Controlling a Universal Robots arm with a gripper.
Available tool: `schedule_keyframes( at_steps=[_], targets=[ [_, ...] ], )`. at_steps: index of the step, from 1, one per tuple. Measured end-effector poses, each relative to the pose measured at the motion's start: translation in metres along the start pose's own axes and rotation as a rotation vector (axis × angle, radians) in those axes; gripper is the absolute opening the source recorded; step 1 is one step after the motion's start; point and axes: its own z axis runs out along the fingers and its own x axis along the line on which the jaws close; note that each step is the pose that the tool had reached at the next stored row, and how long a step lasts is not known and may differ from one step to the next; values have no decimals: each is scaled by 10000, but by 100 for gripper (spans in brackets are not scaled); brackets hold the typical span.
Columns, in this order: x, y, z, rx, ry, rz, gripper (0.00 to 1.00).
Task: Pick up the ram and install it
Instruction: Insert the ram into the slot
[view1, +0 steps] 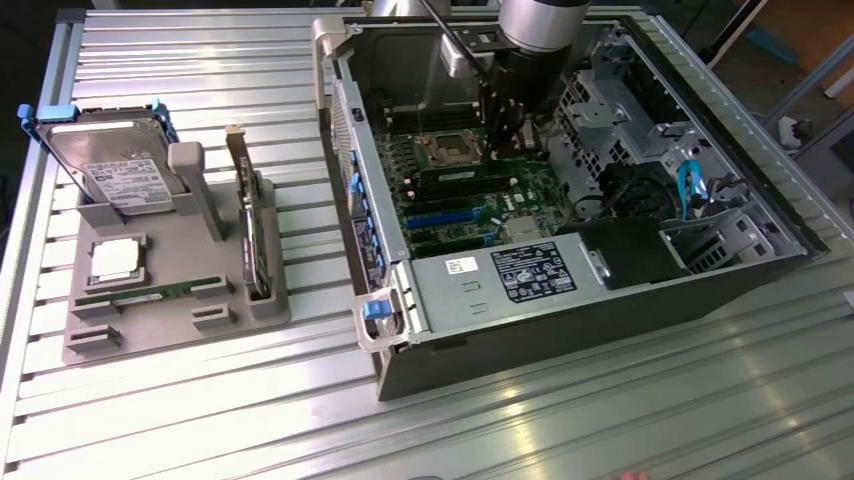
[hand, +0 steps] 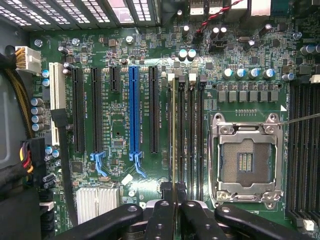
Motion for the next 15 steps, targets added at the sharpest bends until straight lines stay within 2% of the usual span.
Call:
schedule_keyframes(
  at_steps=[6,15],
  targets=[
    [-5,3,82,0,-1,-1,12],
    [-8,6,138,0,-9,0,12]
  ],
)
